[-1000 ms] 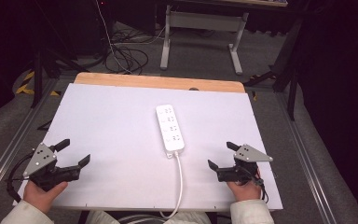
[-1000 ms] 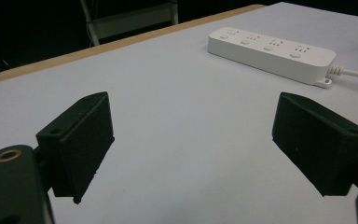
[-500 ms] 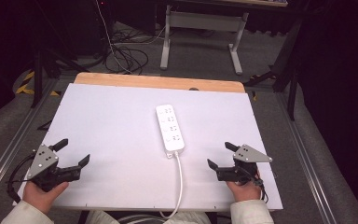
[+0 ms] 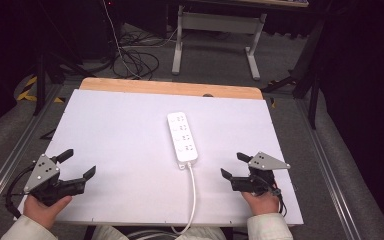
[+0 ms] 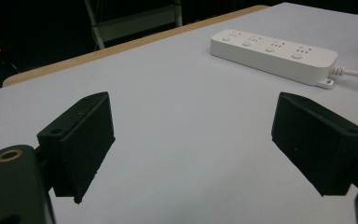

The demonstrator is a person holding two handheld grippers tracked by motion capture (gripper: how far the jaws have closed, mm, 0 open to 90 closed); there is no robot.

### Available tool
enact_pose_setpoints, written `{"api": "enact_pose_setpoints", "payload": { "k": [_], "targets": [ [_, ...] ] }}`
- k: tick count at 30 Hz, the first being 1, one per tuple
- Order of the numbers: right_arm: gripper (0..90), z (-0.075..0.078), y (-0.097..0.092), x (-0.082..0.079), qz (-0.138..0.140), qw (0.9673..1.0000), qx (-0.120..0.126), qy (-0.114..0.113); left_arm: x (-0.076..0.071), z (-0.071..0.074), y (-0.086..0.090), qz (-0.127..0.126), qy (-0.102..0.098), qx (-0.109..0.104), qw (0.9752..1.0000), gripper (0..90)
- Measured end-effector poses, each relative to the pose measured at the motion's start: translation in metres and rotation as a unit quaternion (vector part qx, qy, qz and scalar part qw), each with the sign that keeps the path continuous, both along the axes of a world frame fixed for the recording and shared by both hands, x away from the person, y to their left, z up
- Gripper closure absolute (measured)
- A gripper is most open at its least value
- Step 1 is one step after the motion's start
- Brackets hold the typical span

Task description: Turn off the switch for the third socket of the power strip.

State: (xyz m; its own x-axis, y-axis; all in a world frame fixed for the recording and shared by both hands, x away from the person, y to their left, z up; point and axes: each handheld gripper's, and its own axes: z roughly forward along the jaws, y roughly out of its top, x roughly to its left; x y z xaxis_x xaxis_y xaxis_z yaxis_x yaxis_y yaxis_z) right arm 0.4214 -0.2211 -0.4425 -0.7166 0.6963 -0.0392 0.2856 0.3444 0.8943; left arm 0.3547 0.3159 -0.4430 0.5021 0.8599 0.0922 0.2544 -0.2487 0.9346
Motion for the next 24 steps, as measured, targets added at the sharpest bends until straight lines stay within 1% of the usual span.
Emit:
{"api": "enact_pose_setpoints", "payload": {
  "k": [2, 3, 4, 7, 13, 16, 22, 24],
  "targets": [
    [19.9, 0.004, 0.003, 0.004, 0.003, 1.0000, 0.000, 0.009, 0.000, 0.000, 0.000, 0.000, 0.003, 0.002, 1.0000, 13.4],
    [19.9, 0.004, 0.003, 0.004, 0.003, 1.0000, 0.000, 0.009, 0.000, 0.000, 0.000, -0.001, 0.005, -0.001, 1.0000, 13.4],
    [19.9, 0.007, 0.006, 0.006, 0.005, 0.9999, -0.003, 0.010, 0.001, -0.001, 0.001, 0.003, 0.005, -0.003, 1.0000, 13.4],
    [20.0, 0.013, 0.011, 0.010, 0.011, 0.9998, -0.009, 0.012, 0.001, -0.001, 0.001, 0.004, 0.006, -0.002, 1.0000, 13.5],
    [20.0, 0.022, 0.022, 0.020, 0.024, 0.9994, -0.017, 0.016, 0.000, -0.001, -0.001, 0.004, 0.002, 0.010, 0.9999, 14.1],
    [20.2, 0.027, 0.031, 0.026, 0.029, 0.9991, -0.027, 0.014, -0.001, -0.001, -0.002, 0.004, 0.001, 0.012, 0.9999, 14.1],
    [20.4, 0.032, 0.039, 0.032, 0.035, 0.9990, -0.025, 0.015, 0.000, -0.001, -0.002, 0.004, 0.003, 0.013, 0.9999, 14.1],
    [20.4, 0.037, 0.046, 0.037, 0.040, 0.9986, -0.033, 0.011, -0.001, -0.001, -0.002, 0.004, 0.002, 0.013, 0.9999, 14.1]
  ]
}}
